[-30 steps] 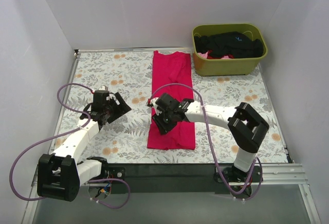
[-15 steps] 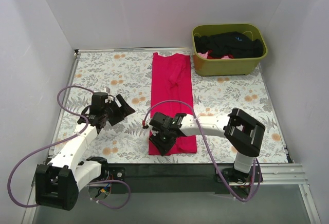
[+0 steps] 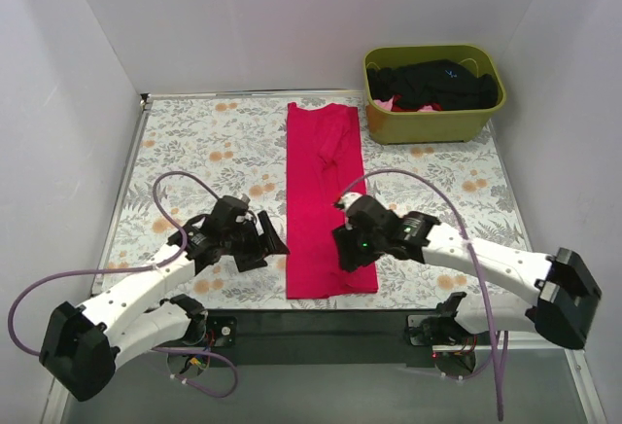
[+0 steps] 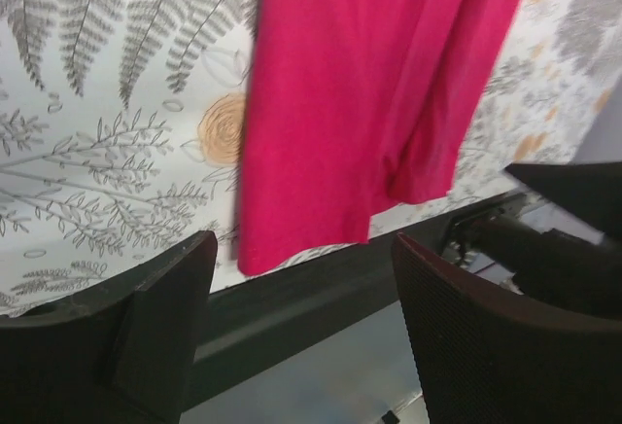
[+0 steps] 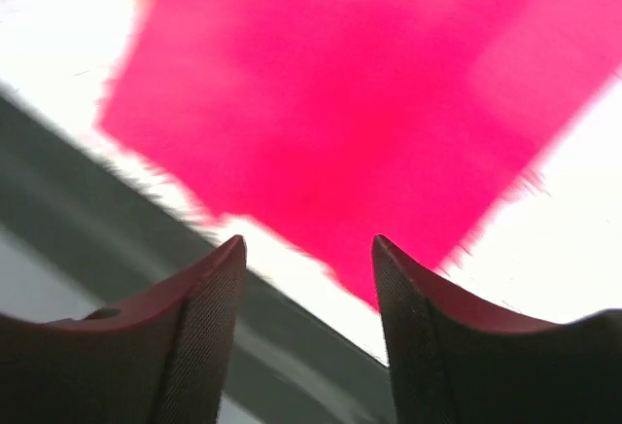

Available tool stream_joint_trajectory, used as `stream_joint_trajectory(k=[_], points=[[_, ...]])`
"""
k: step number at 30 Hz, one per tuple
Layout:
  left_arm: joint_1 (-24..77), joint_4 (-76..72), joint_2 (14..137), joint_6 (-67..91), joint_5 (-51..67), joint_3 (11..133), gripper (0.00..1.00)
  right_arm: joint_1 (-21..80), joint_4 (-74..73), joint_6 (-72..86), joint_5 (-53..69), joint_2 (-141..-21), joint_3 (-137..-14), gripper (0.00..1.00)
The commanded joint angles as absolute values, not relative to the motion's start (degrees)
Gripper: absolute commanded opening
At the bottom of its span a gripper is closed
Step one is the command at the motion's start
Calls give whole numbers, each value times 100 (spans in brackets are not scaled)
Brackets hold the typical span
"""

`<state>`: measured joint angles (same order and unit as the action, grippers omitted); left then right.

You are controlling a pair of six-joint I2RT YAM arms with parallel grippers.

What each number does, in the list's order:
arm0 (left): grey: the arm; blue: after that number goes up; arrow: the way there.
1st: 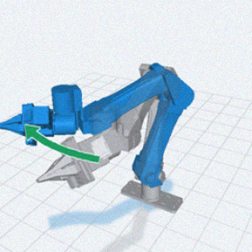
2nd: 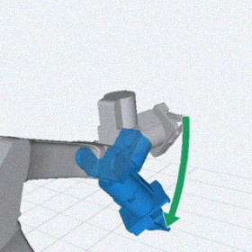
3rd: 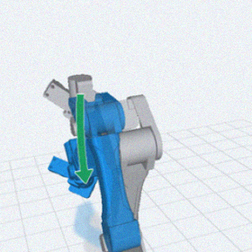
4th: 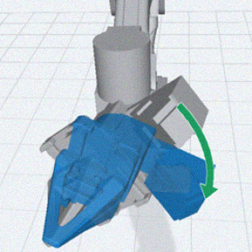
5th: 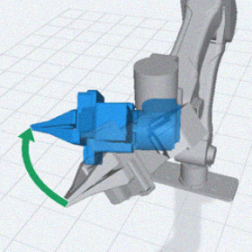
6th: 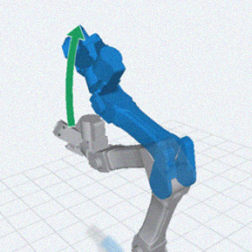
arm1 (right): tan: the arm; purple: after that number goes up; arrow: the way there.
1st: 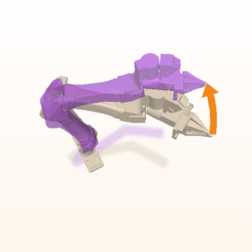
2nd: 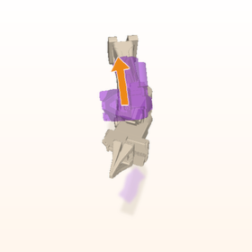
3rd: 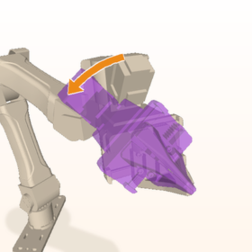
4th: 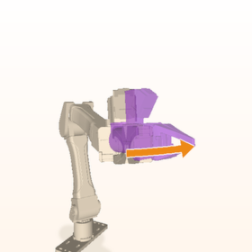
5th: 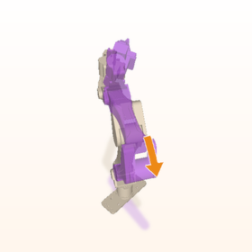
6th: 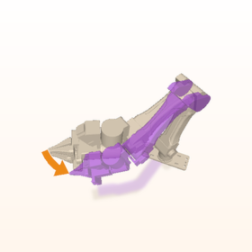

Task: Fold and stack the t-shirts
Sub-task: Fold the tshirt

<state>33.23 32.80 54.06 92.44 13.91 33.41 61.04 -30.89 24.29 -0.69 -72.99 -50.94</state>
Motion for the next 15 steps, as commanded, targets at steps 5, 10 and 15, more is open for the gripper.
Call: stream_joint_trajectory(k=[5,10,15], points=[[4367,3682,6081,10107,669,3331,65,4905,-3358,3453,-300,-5898,-3429,50],[4860,3744,6713,10257,440,3533,61,4702,-3313,3630,-62,-5836,-3085,51],[5290,3744,7119,10450,308,3761,59,4632,-3296,3604,-44,-6029,-3050,49]])
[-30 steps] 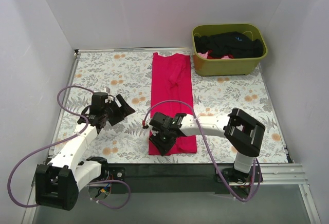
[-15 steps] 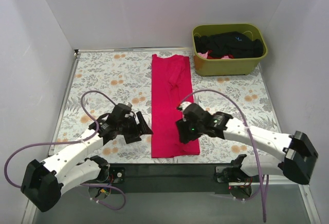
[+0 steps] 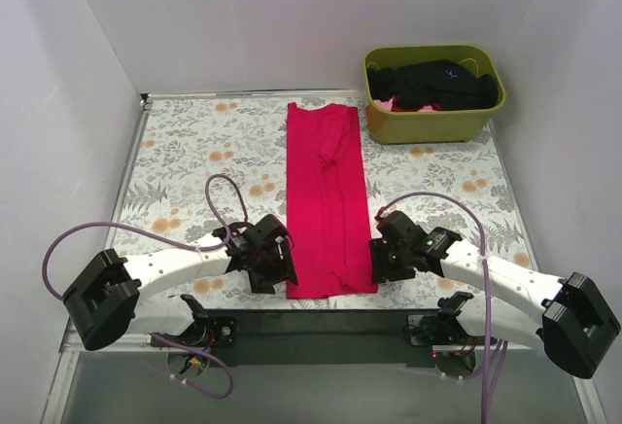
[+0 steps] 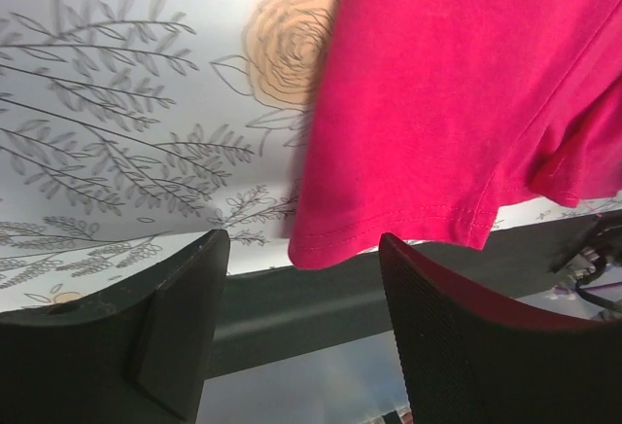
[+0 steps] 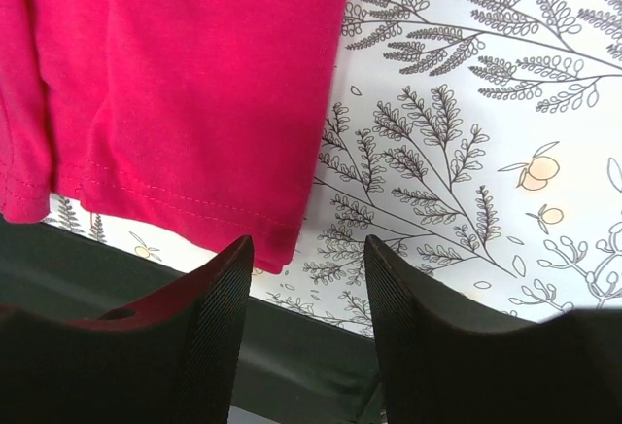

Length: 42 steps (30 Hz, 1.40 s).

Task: Fold and stack the t-shirts
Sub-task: Fold the tshirt

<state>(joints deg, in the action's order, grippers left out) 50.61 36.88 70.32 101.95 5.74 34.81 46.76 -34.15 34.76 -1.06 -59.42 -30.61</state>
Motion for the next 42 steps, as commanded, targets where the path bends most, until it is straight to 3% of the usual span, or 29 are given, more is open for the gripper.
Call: stream_joint_trajectory(k=[1,18,27,31,33,36,42], points=[[5343,3753,7189,10502,273,3805,58,4632,-3287,3586,8,-6108,-3050,47],[5766,3823,7936,10696,132,4008,45,4641,-2979,3402,940,-6784,-2971,37],[5774,3736,8077,10670,272,3955,30,4641,-3340,3252,897,-6531,-2751,9],[5774,3718,8069,10635,299,3946,11,4641,-3401,3217,870,-6565,-2821,2],[5774,3770,7981,10652,273,3920,3,4641,-3436,3173,870,-6566,-2856,1],[5766,3858,7867,10705,264,3876,0,4641,-3559,3103,958,-6478,-2865,1],[5774,3938,7655,10679,439,3683,0,4641,-3840,3024,1248,-6249,-2804,1]])
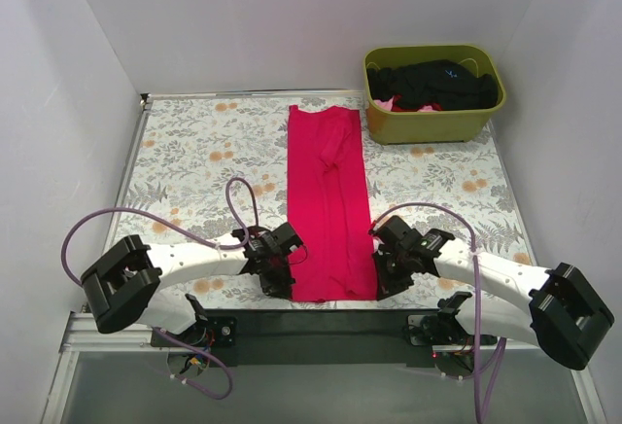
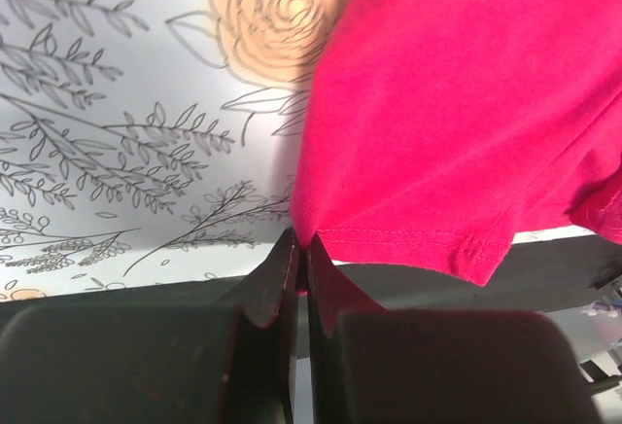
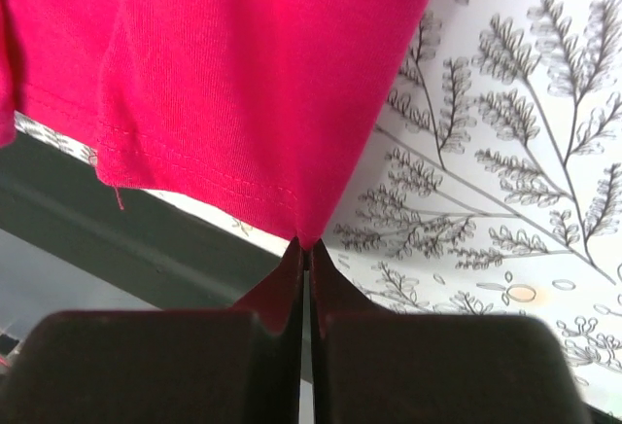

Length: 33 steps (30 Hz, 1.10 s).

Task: Fold and stack the t-shirts
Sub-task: Fold the tshirt

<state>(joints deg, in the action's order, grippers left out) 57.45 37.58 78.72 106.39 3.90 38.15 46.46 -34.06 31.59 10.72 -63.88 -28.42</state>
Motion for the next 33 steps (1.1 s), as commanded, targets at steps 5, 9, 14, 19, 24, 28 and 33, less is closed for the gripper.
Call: stream_joint_trajectory(k=[5,9,14,19,24,28,33], points=[[5774,3990,7419,10652,624,3534,0,4641,-3929,2997,1458,-6144,-2830,1],[5774,3999,7190,10635,755,3367,0,4641,-4069,2874,1600,-6082,-2821,1],[5897,4008,7084,10652,958,3357,0,4649,-4157,2918,1793,-5872,-2769,1],[5906,3955,6961,10740,932,3252,0,4658,-4166,2936,1775,-5810,-2663,1],[5898,3981,7110,10723,923,3313,7,4658,-4175,2874,1705,-5853,-2812,9],[5906,4052,6970,10766,835,3331,32,4658,-4227,2813,1688,-5889,-3014,22],[5906,4052,6838,10828,808,3313,38,4658,-4219,2742,1652,-6029,-3059,23]])
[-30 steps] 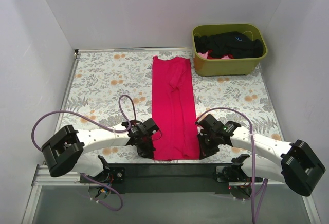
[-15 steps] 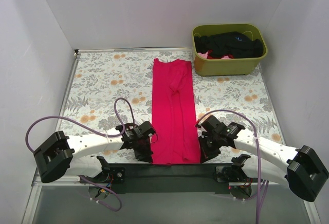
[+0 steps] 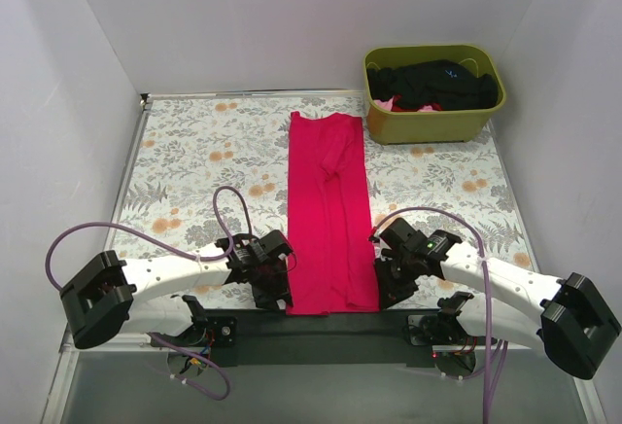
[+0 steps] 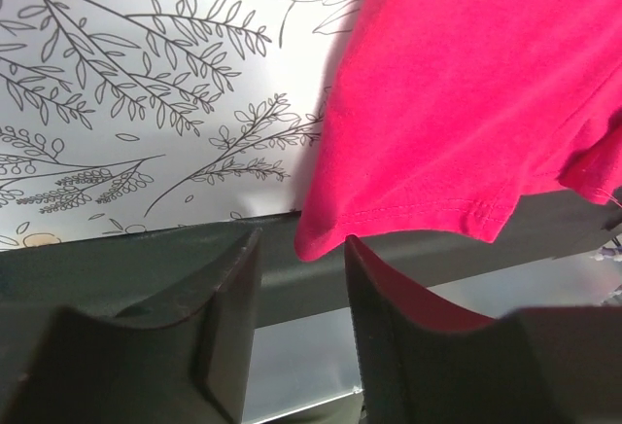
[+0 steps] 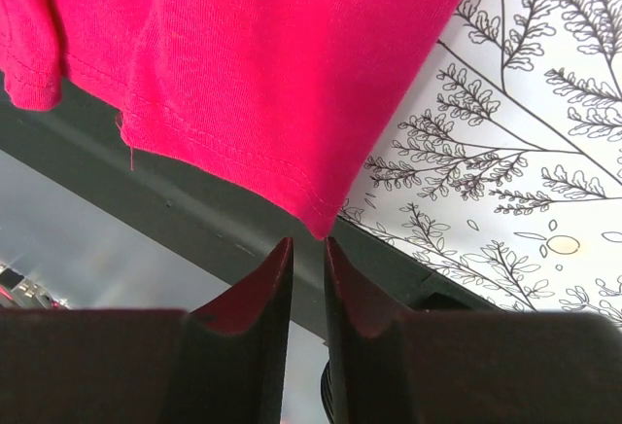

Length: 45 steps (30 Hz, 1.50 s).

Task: Fold and stack the t-shirts
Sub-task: Fold the tshirt

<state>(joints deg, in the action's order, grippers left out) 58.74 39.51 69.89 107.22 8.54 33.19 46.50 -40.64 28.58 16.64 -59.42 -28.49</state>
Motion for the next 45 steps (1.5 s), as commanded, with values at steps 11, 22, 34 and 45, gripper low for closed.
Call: stream_joint_trajectory(k=[11,22,34,45], points=[[5906,3744,7101,10749,923,3392,48,4658,-4113,2970,1319,-5906,-3015,38],[5915,3533,7778,10600,931,3683,35,4658,-3305,3305,1441,-6108,-2646,34],[5915,3594,7481,10617,1098,3534,0,4658,-3471,3120,1731,-6145,-2610,1],[6003,3691,6294,10494,2135,2988,0,4781,-4377,2883,2347,-5537,-2707,1]])
